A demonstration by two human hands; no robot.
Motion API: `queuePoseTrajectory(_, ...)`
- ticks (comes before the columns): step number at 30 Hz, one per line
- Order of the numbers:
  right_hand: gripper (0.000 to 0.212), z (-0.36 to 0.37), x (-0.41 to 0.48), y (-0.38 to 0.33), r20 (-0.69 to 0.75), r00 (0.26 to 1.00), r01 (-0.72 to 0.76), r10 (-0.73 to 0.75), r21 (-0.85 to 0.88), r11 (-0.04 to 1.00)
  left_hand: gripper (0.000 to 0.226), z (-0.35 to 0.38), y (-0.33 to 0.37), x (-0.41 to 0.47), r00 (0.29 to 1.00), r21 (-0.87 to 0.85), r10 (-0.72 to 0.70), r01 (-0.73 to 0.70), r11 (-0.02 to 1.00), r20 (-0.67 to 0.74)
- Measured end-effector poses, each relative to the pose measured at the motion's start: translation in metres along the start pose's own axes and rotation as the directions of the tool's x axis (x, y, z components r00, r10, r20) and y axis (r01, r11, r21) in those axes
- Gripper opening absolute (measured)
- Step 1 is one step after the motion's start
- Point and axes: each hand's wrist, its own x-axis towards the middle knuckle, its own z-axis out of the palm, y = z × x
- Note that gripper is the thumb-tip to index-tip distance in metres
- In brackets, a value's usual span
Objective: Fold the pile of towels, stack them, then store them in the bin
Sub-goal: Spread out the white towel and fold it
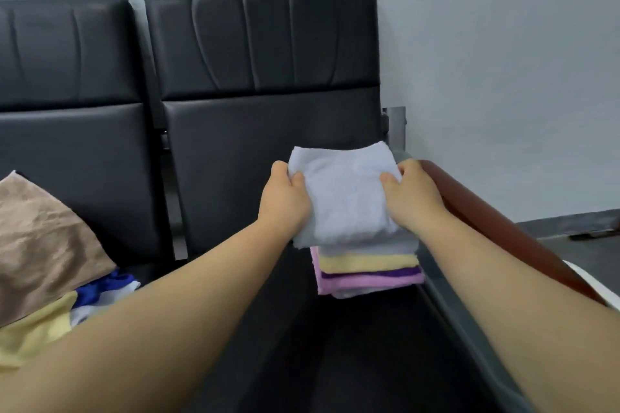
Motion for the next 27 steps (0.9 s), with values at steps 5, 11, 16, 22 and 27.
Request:
queuePoseTrajectory(5, 0.043, 0.019, 0.047, 0.03, 0.073, 0.981, -0.159, 0.178, -0.213, 0.964, 0.02, 0.059, -0.033, 0.045, 0.968, 0.095, -0.241, 0.234, 0.968, 0.076)
queuePoseTrajectory(11, 0.068, 0.037, 0.031, 0.038, 0.059, 0.968, -0.199, 0.242, -0.401, 0.894, 0.039, 0.076, -0.049, 0.042, 0.918, 0.139, -0.374, 0.356, 0.924, 0.135)
queuePoseTrajectory(16, 0.055, 0.033, -0.025, 0.014, 0.095, 0.994, 0.001, 0.063, -0.559, 0.83, 0.046, 0.024, -0.042, 0.01, 0.934, 0.156, -0.311, 0.286, 0.945, 0.174)
queuePoseTrajectory(22, 0.044, 0.07, -0.102, -0.039, 0.282, 0.957, 0.214, -0.065, -0.539, 0.815, 0.051, -0.098, -0.068, -0.049, 0.964, 0.358, -0.253, 0.21, 0.91, 0.078)
queuePoseTrajectory(27, 0.054, 0.145, -0.159, -0.099, 0.521, 0.846, 0.351, -0.118, -0.377, 0.857, 0.054, -0.231, -0.099, -0.091, 0.951, 0.509, -0.307, 0.287, 0.812, -0.048)
